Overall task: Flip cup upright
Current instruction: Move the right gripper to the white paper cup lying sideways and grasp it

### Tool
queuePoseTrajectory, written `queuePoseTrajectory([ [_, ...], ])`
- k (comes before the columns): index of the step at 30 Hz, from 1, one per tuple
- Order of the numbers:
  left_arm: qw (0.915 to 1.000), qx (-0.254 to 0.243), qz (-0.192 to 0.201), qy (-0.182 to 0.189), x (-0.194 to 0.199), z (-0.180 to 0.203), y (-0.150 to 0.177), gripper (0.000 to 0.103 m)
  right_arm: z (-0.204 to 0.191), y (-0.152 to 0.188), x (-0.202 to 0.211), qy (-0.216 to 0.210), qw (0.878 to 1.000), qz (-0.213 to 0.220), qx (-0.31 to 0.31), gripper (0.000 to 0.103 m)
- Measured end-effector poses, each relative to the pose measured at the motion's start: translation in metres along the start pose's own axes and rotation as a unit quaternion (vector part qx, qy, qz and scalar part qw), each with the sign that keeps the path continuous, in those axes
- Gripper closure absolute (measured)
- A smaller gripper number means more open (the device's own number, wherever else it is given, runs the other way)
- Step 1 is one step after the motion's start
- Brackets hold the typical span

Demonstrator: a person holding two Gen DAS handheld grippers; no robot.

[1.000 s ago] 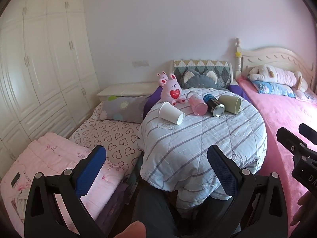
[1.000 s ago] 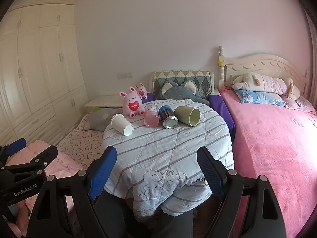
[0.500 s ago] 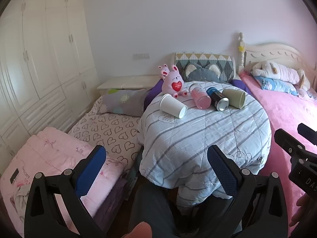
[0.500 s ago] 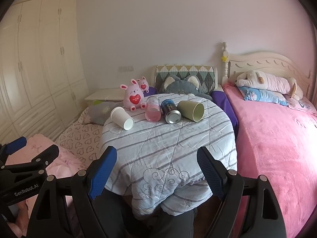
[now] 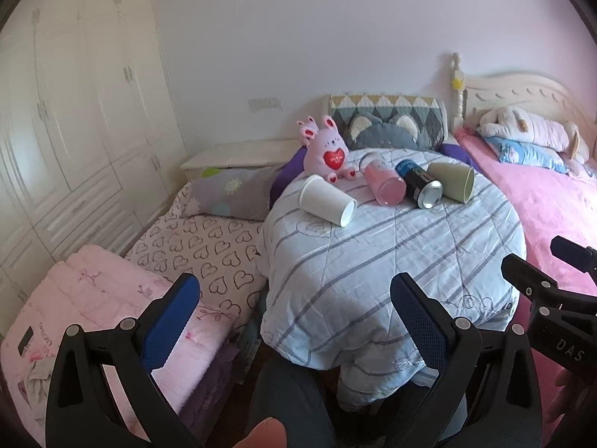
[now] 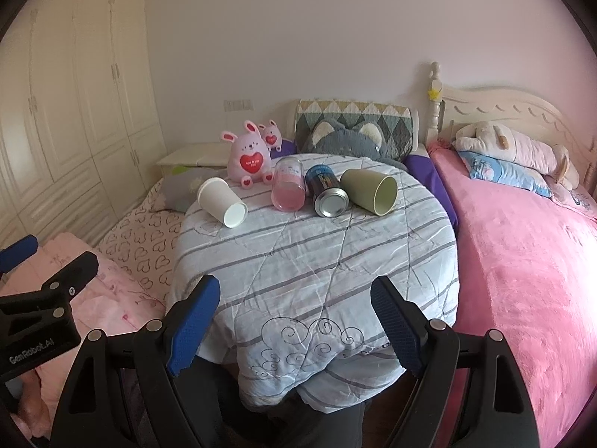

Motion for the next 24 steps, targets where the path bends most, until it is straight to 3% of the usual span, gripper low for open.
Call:
queuePoseTrajectory([
  [14, 0.9964, 0.025, -0.08, 0.003, -0.102, -0.01, -0.011, 0.0, -0.008, -0.012, -0.104, 0.004, 0.996, -0.084, 0.032, 0.019],
  [18, 0.9943, 0.043, -0.097, -0.009, -0.127, -0.026, -0.015, 0.0, -0.025, -0.025, -0.137, -0.012, 0.992, -0.108, 0.058, 0.019],
  [24, 0.9891, 0.071, -0.123, -0.039, -0.17, -0.056, -0.021, 0.0, -0.074, -0.047, -0.189, -0.039, 0.981, -0.122, 0.145, 0.019],
])
Point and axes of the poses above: each gripper's, at about its wrist camera, not at the fingertips, and x roughly against the way its jaws point, z to its right, y to its underside, the point moved 1 cm from there along -x, roughly the way its jaws point, and after that the axes turned 9 degrees about -x, right-handed, at the moved point
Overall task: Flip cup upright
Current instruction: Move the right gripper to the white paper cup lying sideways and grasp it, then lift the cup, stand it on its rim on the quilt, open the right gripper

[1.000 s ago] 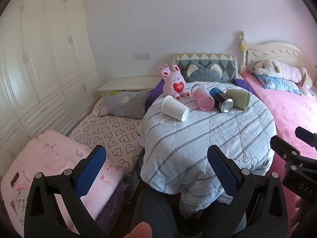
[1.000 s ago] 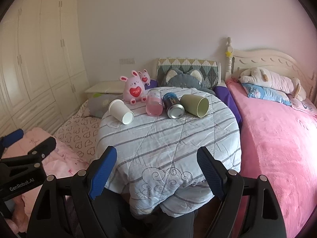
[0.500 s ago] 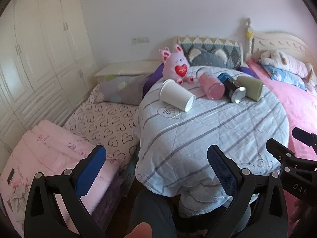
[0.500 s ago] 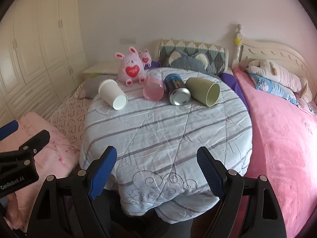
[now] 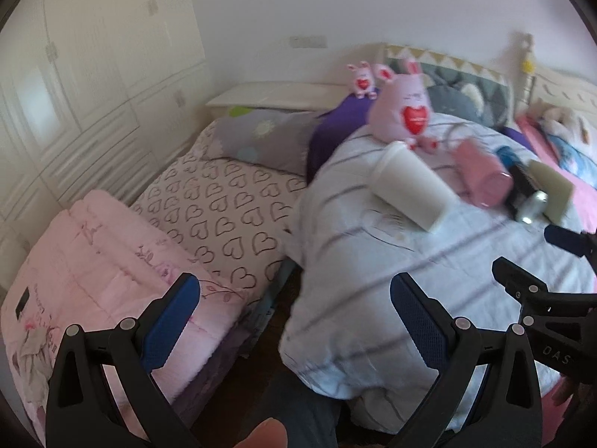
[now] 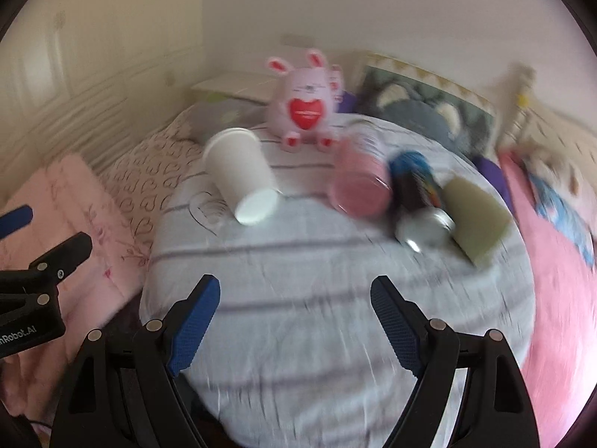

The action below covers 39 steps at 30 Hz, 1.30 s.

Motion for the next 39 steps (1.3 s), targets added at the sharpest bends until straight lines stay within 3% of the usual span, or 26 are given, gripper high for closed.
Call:
queuePoseTrajectory([
  [10, 0.9989, 0.025, -0.038, -0.009, -0.054, -0.022, -0.019, 0.0, -0.045, -0.045, -0.064, -0.026, 0.994, -0.033, 0.104, 0.019],
  [18, 0.9978, 0.029, -0.06, -0.001, -0.081, -0.026, -0.019, 0.0, -0.051, -0.068, -0.116, -0.031, 0.991, -0.071, 0.112, 0.019],
  [22, 0.9973, 0.024, -0.069, 0.007, -0.085, -0.021, -0.017, 0.0, -0.049, -0.076, -0.136, -0.049, 0.99, -0.098, 0.087, 0.021],
  [23, 0.9973, 0.024, -0.069, 0.009, -0.085, -0.02, -0.016, 0.0, -0.048, -0.077, -0.139, -0.057, 0.99, -0.105, 0.079, 0.023],
  [24, 0.9973, 0.023, -0.069, 0.012, -0.084, -0.02, -0.015, 0.0, -0.046, -0.078, -0.14, -0.062, 0.989, -0.108, 0.073, 0.036],
  [25, 0.9973, 0.023, -0.068, 0.013, -0.083, -0.019, -0.015, 0.0, -0.046, -0.079, -0.141, -0.068, 0.989, -0.111, 0.068, 0.038],
  [34, 0.998, 0.028, -0.054, 0.016, -0.055, -0.022, -0.006, 0.0, -0.041, -0.073, -0.129, -0.084, 0.99, -0.114, 0.019, 0.038],
  [39, 0.9987, 0.029, -0.037, 0.018, -0.031, -0.021, 0.002, 0.0, -0.035, -0.066, -0.103, -0.09, 0.991, -0.101, -0.007, 0.038],
])
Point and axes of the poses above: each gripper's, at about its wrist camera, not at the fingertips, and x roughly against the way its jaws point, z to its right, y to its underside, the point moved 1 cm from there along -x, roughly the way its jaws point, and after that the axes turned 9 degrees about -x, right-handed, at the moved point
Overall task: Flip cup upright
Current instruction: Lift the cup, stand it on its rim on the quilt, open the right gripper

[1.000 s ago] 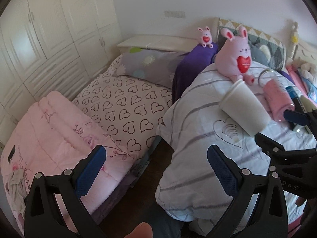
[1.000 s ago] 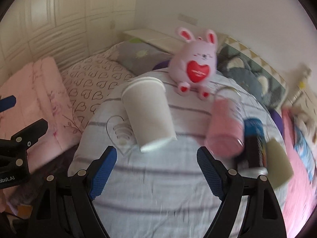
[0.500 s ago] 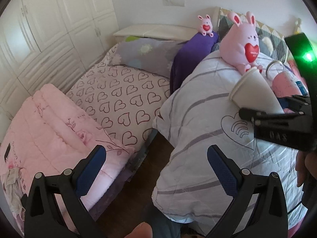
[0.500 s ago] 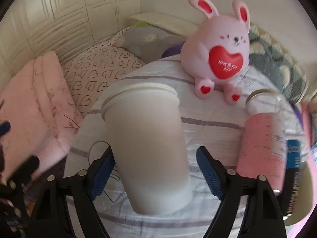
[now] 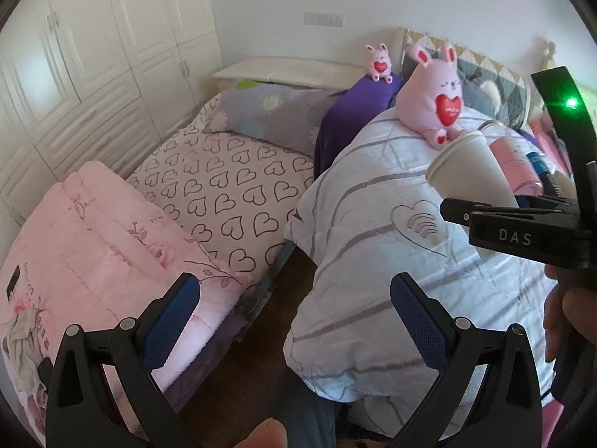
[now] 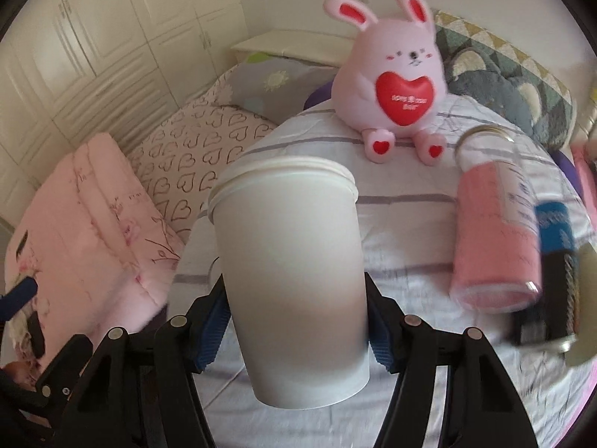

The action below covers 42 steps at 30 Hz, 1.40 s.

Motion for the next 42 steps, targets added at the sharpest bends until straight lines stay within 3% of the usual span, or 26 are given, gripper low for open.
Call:
queuePoseTrajectory([
  [9, 0.9987, -0.017, 0.041, 0.023, 0.058, 0.023, 0.024, 0.0, 0.015, 0.053, 0.077, 0.015, 0.997, 0.051, -0.064, 0.038],
  [19, 0.9947, -0.057, 0.07, 0.049, 0.1, 0.068, 0.06, 0.0, 0.066, 0.158, 0.161, 0.038, 0.971, 0.127, -0.198, 0.038],
  [27, 0.9925, -0.081, 0.077, 0.05, 0.109, 0.079, 0.076, 0.0, 0.087, 0.181, 0.145, 0.029, 0.958, 0.131, -0.254, 0.038],
  [42, 0.995, -0.073, 0.056, 0.038, 0.076, 0.071, 0.062, 0.0, 0.092, 0.166, 0.092, 0.033, 0.956, 0.1, -0.273, 0.038],
])
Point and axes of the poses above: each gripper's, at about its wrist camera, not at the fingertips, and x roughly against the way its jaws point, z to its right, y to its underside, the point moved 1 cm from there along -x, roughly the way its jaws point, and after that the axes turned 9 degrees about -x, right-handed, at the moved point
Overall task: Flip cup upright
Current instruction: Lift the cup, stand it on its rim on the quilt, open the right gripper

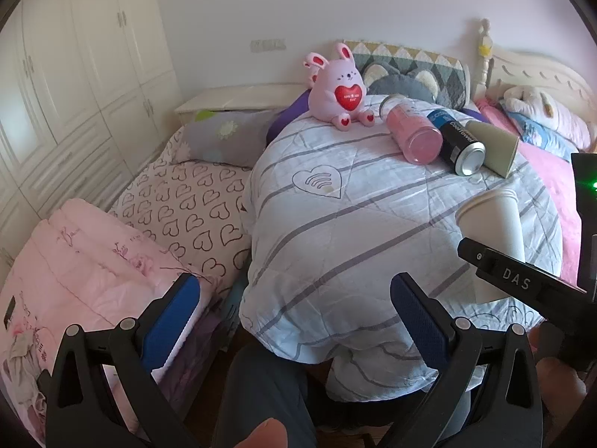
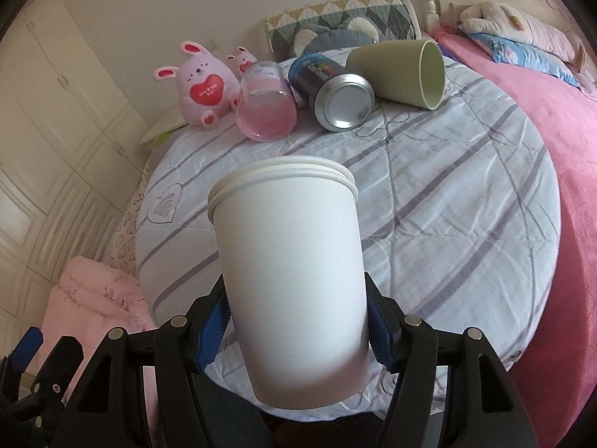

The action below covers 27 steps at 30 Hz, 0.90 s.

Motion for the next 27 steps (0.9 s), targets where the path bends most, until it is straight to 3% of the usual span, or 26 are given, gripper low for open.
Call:
queuePoseTrajectory([
  [5, 1.0, -0.001, -0.007, -0.002, -0.006, -0.002, 0.0, 0.0, -0.002, -0.004, -0.012, 0.014, 1.0, -0.004, 0.003, 0.037],
  [6, 1.0, -0.002, -0.008, -0.002, -0.007, -0.002, 0.0, 0.0, -0.003, -0.004, -0.015, 0.02, 1.0, -0.008, 0.006, 0.034],
  [7, 1.0, -0.003, -0.008, -0.003, -0.007, -0.002, 0.0, 0.0, -0.003, -0.005, -0.018, 0.021, 1.0, -0.011, 0.005, 0.019],
  [15, 0.9999, -0.002, -0.006, -0.008, -0.003, -0.002, -0.004, 0.0, -0.007, -0.008, -0.013, 0.03, 0.999, 0.0, 0.018, 0.018],
  [27, 0.9997, -0.014, 0.012, -0.017, 0.032, 0.017, -0.014, 0.0, -0.009, -0.015, 0.046, 0.009, 0.997, 0.055, 0.05, 0.018],
])
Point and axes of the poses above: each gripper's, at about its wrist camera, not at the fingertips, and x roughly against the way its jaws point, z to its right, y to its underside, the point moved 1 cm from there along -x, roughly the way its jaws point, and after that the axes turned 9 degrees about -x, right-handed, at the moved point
